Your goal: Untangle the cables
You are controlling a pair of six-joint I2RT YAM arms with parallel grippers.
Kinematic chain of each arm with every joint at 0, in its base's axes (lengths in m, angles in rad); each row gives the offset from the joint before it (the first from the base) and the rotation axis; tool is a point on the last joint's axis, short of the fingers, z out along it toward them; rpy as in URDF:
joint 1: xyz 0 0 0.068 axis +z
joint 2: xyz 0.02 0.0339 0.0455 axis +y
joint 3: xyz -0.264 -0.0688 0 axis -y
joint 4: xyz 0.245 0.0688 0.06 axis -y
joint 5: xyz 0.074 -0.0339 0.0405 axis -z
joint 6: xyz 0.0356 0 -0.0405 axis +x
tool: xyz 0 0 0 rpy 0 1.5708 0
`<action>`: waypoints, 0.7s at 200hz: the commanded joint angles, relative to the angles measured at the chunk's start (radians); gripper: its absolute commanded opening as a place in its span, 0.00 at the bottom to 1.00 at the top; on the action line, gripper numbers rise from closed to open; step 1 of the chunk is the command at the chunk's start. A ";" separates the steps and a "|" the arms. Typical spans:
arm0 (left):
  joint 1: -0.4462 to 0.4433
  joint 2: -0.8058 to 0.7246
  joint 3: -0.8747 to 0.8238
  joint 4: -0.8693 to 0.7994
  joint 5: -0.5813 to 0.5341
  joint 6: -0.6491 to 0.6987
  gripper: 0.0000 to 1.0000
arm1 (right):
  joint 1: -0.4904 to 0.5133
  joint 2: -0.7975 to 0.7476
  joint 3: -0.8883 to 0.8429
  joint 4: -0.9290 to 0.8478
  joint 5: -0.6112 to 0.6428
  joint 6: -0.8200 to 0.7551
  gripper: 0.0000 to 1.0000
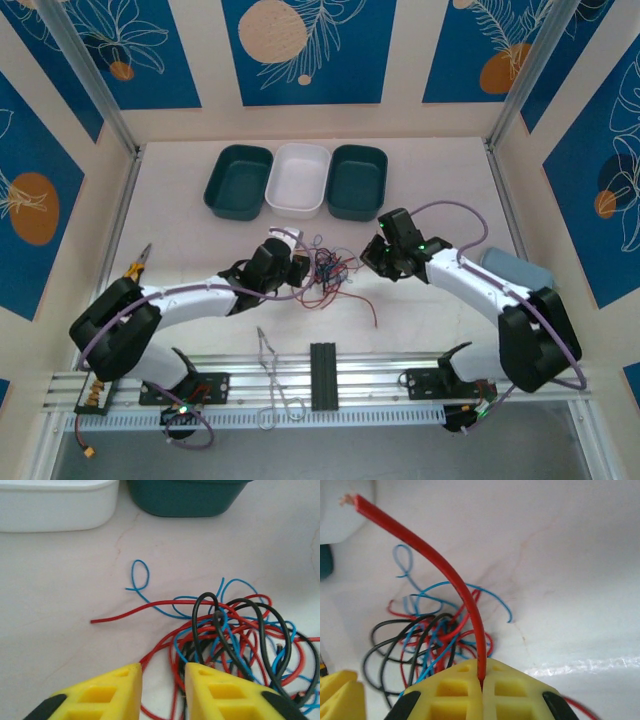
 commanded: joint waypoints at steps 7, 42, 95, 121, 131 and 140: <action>0.000 -0.036 0.011 -0.039 -0.003 0.039 0.41 | 0.022 -0.079 0.083 -0.125 0.082 -0.126 0.00; 0.000 -0.052 0.047 -0.033 0.092 0.059 0.65 | 0.048 -0.116 0.179 -0.172 0.094 -0.233 0.00; -0.001 -0.005 0.103 0.018 0.246 0.022 0.90 | 0.103 -0.096 0.301 -0.175 0.095 -0.329 0.00; -0.002 0.062 0.114 0.087 0.302 -0.028 1.00 | 0.125 -0.081 0.337 -0.174 0.095 -0.354 0.00; -0.003 0.090 0.115 0.106 0.312 -0.044 1.00 | 0.131 -0.074 0.355 -0.184 0.096 -0.360 0.00; -0.004 0.111 0.115 0.119 0.314 -0.058 1.00 | 0.133 -0.067 0.372 -0.195 0.097 -0.364 0.00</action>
